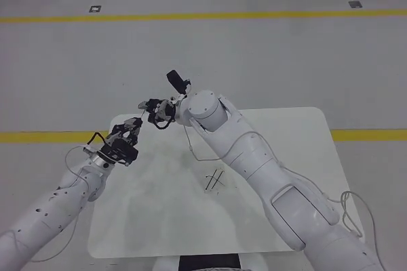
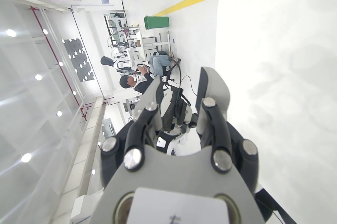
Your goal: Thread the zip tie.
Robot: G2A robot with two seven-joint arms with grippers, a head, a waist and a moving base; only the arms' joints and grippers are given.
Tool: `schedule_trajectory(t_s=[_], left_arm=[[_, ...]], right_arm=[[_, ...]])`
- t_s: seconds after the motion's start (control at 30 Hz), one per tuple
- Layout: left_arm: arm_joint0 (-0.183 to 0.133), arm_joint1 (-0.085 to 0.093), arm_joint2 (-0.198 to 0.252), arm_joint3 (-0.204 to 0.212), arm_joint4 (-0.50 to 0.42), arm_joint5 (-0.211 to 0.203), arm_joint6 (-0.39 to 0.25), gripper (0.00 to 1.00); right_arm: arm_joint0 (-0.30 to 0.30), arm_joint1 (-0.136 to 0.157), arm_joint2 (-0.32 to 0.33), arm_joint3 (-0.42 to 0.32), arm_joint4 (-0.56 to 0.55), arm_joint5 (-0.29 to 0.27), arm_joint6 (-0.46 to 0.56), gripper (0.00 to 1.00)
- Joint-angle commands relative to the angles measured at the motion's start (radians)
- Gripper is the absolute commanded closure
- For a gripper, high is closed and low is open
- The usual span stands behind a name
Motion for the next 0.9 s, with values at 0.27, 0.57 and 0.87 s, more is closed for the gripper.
schedule_trajectory(t_s=[0.27, 0.57, 0.87], left_arm=[[0.169, -0.033, -0.118, -0.159, -0.359, -0.105, -0.028, 1.00], [0.245, -0.008, -0.269, -0.158, -0.611, -0.395, -0.090, 1.00], [0.248, -0.006, -0.279, -0.166, -0.604, -0.416, -0.090, 1.00]], right_arm=[[-0.050, 0.051, 0.075, -0.072, -0.108, -0.021, 0.005, 0.00], [-0.163, 0.107, 0.165, -0.220, -0.185, 0.006, 0.036, 0.00], [-0.163, 0.107, 0.165, -0.220, -0.185, 0.006, 0.036, 0.00]])
